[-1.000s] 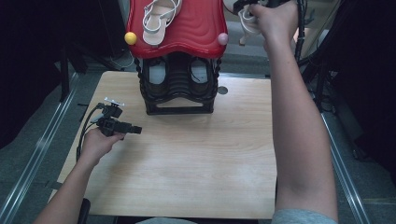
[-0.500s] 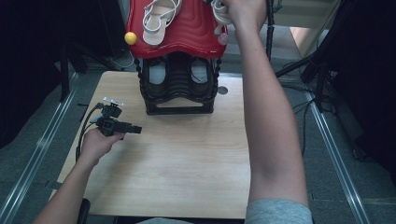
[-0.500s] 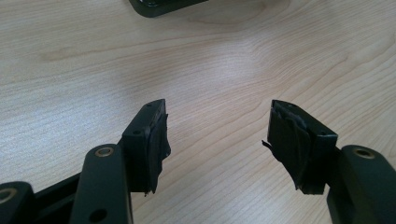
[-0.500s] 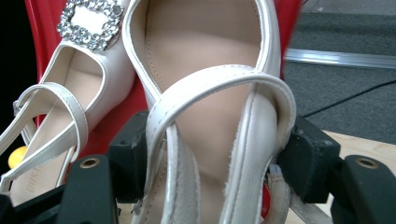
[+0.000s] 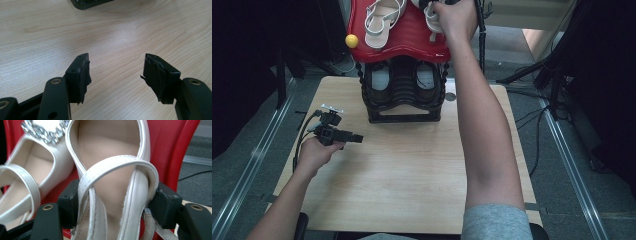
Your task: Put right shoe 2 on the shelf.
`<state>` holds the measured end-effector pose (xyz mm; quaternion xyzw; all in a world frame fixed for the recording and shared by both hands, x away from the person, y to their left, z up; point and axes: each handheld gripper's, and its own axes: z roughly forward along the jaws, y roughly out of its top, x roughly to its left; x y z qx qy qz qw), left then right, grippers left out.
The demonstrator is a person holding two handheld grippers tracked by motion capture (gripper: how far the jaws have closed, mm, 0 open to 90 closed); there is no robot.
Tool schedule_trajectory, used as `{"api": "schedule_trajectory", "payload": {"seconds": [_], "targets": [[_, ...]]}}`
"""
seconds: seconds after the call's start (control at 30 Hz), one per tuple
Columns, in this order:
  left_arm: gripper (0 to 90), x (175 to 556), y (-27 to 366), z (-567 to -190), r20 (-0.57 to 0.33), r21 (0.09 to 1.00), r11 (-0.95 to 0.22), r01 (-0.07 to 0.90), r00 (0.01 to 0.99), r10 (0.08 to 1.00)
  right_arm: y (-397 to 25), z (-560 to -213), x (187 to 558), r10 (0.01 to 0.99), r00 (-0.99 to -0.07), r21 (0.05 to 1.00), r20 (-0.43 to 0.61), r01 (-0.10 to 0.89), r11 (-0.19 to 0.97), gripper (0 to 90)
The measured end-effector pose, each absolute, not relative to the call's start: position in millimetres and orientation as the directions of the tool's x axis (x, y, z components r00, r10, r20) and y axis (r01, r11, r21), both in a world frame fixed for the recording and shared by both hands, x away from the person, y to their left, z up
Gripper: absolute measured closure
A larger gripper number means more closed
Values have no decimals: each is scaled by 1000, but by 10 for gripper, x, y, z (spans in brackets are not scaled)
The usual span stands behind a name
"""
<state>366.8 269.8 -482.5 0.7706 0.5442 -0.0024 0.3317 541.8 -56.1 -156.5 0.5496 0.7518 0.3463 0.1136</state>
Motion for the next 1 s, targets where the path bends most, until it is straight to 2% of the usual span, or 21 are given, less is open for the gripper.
{"api": "schedule_trajectory", "payload": {"seconds": [0.4,0.57,0.77,1.0], "targets": [[383,3672,2684,-4834,-359,505,-195,841,410,838,-501,-1714,5396,905,-394,652,160,730,203,319],[383,3674,2686,-4838,-357,505,-195,841,409,840,-511,-1717,5389,903,-400,644,158,735,213,279],[383,3675,2680,-4836,-358,501,-201,841,414,837,-548,-1680,5365,895,-407,653,184,731,198,235],[383,3674,2676,-4836,-358,501,-202,842,414,837,-571,-1661,5352,884,-413,640,220,745,189,233]]}}
